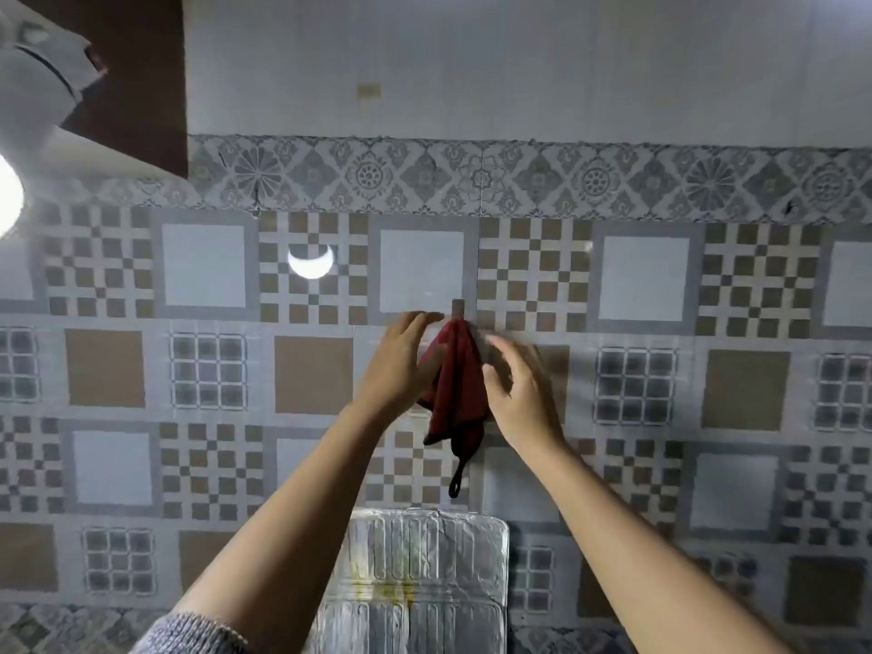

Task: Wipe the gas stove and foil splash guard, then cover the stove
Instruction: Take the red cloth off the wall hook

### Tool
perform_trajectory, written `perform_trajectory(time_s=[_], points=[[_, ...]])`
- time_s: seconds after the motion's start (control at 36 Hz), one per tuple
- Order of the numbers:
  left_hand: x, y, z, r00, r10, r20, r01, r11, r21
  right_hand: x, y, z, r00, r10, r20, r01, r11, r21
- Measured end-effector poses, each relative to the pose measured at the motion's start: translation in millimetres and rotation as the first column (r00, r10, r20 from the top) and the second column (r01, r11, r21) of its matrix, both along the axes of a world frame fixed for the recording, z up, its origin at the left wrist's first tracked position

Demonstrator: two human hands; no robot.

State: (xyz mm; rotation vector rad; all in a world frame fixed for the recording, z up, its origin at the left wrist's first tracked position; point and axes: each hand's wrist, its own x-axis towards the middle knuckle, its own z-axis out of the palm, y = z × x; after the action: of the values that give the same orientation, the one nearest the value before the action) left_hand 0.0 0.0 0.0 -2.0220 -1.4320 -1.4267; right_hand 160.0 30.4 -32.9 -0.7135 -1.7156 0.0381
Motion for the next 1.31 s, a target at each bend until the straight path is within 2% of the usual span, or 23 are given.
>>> perform_trajectory(time_s=[0.22,0.36,0.47,0.69,0.81,0.89,1.03,1.19,1.25,1.31], points=[[-13,45,-31,0.988,-0.095,0.119,0.098,0.995,-0.018,-22,31,-23,0.997,0.050,-0.054,-0.055,0.993,-0.106],[-5,52,-34,0.946,-0.168,0.279,0.178,0.984,-0.009,-29,42,-24,0.992,0.098,-0.077,-0.109,0.983,-0.148],[0,52,-28,0.929,-0.209,0.305,0.218,0.976,0.002,-29,40,-13,0.988,0.121,-0.092,-0.131,0.984,-0.120],[10,23,-14,0.902,-0.264,0.341,0.305,0.950,-0.071,-6,19,30,0.972,0.166,-0.168,-0.178,0.982,-0.059],[20,-5,-14,0.902,-0.280,0.330,0.335,0.934,-0.121,12,1,44,0.986,0.130,-0.106,-0.135,0.990,-0.045],[32,-31,-18,0.851,-0.360,0.382,0.456,0.868,-0.196,27,-12,42,0.994,0.104,-0.035,-0.106,0.993,-0.059],[52,-78,-34,0.757,-0.450,0.474,0.629,0.698,-0.342,56,-47,36,0.983,0.181,0.008,-0.178,0.974,-0.137],[80,-129,-53,0.642,-0.504,0.577,0.767,0.417,-0.489,93,-89,18,0.959,0.276,0.069,-0.247,0.927,-0.281],[91,-141,-60,0.637,-0.503,0.584,0.770,0.389,-0.505,104,-101,7,0.956,0.283,0.081,-0.247,0.919,-0.307],[100,-151,-70,0.672,-0.486,0.558,0.740,0.444,-0.505,115,-111,-7,0.952,0.302,0.048,-0.269,0.901,-0.340]])
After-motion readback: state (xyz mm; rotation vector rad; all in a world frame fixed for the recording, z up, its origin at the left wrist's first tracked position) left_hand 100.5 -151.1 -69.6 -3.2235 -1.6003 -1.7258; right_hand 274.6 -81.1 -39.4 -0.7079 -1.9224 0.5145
